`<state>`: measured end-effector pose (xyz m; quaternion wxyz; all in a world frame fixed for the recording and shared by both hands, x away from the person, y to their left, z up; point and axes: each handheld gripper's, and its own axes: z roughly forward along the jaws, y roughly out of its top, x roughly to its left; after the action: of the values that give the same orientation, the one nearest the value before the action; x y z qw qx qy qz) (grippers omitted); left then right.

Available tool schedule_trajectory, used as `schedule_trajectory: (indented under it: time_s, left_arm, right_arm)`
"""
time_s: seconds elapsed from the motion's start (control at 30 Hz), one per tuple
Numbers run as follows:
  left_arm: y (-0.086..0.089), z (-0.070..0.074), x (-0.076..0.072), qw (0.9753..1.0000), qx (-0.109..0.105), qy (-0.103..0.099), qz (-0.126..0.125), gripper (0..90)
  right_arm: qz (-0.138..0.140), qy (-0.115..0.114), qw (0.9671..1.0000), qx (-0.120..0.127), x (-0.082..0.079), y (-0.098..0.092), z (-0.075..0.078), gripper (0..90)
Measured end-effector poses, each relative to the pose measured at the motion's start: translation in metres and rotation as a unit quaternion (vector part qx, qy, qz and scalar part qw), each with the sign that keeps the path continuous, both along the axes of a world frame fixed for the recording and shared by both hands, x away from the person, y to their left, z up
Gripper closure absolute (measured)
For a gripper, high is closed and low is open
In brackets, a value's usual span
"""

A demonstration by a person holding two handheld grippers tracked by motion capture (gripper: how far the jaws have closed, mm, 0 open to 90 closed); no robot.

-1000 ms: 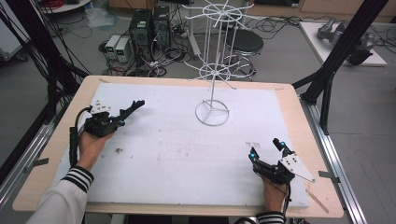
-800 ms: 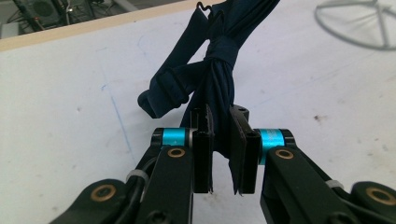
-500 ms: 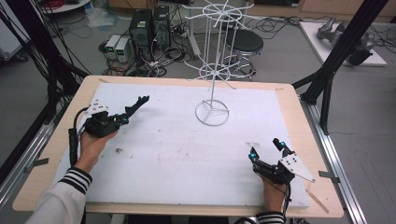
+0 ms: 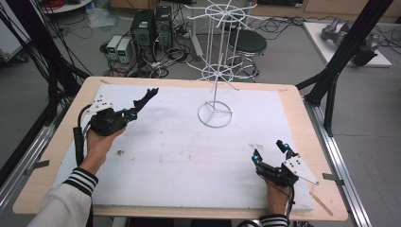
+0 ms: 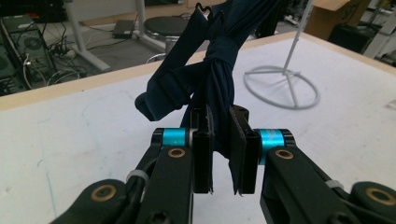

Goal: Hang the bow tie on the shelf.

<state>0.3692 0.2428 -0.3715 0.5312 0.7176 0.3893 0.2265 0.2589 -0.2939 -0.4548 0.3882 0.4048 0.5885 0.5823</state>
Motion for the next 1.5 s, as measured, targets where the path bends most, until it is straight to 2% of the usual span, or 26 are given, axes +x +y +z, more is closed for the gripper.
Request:
schedule_trajectory:
  time_s: [0.3, 0.5, 0.8, 1.1, 1.5]
  left_arm:
    - [-0.011, 0.014, 0.000, 0.9997, -0.013, -0.015, -0.013, 80.6]
    - [-0.023, 0.029, 0.003, 0.9991, -0.022, -0.028, -0.024, 80.6]
    - [-0.035, 0.039, 0.004, 0.9985, -0.026, -0.035, -0.033, 80.6]
    - [-0.050, 0.049, 0.008, 0.9962, -0.042, -0.054, -0.054, 80.6]
    - [-0.071, 0.058, 0.012, 0.9947, -0.046, -0.070, -0.061, 80.5]
  right_arm:
    - [0.000, 0.000, 1.0000, 0.000, 0.000, 0.000, 0.000, 8.8]
    - [-0.001, 0.000, 1.0000, 0.000, 0.000, 0.000, 0.000, 8.8]
    - [0.000, -0.001, 1.0000, -0.001, 0.000, 0.000, 0.000, 8.8]
    - [0.000, 0.000, 1.0000, 0.000, 0.000, 0.000, 0.000, 8.8]
    - [0.000, -0.001, 1.0000, 0.002, 0.000, 0.000, 0.000, 8.8]
